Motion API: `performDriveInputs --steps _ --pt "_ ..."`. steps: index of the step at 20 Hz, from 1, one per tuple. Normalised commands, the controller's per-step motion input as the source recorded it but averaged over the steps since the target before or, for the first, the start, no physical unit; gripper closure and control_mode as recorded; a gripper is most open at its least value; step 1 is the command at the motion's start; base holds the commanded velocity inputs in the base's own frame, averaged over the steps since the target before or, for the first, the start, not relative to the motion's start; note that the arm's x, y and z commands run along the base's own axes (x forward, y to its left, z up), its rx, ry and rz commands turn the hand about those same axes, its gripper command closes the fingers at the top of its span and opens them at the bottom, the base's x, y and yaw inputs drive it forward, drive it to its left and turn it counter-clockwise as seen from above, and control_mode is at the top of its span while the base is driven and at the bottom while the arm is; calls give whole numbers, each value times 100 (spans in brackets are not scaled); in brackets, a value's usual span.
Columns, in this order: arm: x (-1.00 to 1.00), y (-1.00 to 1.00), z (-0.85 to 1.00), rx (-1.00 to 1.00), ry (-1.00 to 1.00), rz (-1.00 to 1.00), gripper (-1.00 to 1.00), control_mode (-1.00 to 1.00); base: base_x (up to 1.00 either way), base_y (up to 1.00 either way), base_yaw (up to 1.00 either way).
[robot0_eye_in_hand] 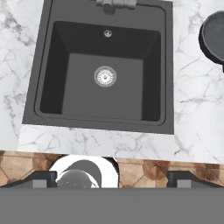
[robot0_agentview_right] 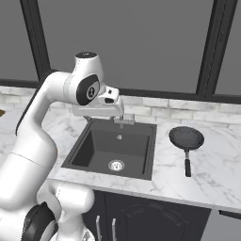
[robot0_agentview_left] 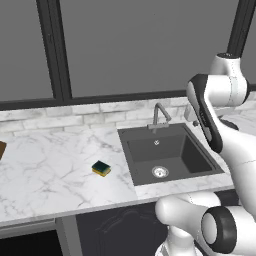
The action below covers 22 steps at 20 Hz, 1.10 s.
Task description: Pick the pan and sponge and place them into the sink. Then turn on the water.
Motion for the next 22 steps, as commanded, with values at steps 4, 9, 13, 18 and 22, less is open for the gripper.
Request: performDriveInputs --steps 4,9,13,18,22 --pt "-10 -24 0 0 2 0 -100 -100 0 0 0" --pt "-6 -24 -2 0 5 0 -100 -100 0 0 0" --pt "-3 -23 -4 0 5 0 -100 -100 0 0 0" --pt "-2 -23 -4 0 4 0 -100 -100 0 0 0" --pt "-3 -19 -6 0 4 0 -100 -100 0 0 0"
